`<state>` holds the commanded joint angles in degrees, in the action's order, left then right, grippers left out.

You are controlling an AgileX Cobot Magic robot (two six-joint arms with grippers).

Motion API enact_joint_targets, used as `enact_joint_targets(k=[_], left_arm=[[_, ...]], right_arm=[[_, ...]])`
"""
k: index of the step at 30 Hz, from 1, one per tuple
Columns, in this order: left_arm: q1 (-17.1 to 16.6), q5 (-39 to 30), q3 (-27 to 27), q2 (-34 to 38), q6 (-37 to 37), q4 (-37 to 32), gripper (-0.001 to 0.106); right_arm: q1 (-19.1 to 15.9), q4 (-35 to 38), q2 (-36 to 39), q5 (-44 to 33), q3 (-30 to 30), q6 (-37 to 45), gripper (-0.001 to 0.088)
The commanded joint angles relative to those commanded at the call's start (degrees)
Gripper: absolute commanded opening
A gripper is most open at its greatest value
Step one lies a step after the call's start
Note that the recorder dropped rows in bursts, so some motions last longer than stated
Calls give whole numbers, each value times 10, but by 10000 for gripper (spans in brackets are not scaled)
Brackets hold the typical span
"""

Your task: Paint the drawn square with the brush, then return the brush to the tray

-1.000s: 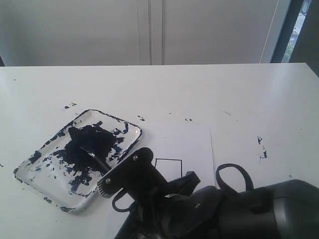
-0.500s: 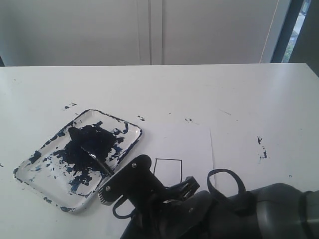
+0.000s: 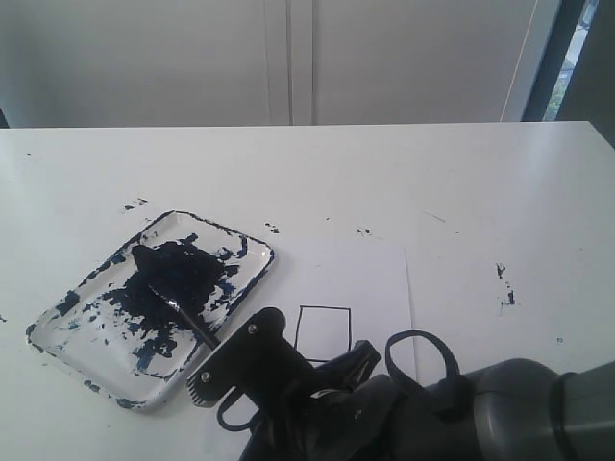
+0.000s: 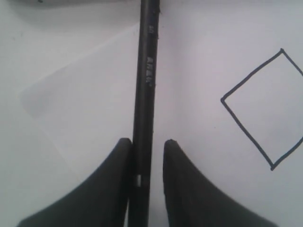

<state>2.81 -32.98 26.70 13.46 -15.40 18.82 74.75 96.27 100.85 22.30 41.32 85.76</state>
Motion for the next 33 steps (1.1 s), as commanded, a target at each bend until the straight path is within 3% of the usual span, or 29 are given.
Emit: enact_joint_targets(k=[28, 33], left_arm=[[0, 0, 0, 0, 0, 0, 0], [0, 0, 0, 0, 0, 0, 0]], right_arm=[[0, 2, -1, 1, 15, -9, 284], [0, 2, -1, 1, 15, -9, 208]])
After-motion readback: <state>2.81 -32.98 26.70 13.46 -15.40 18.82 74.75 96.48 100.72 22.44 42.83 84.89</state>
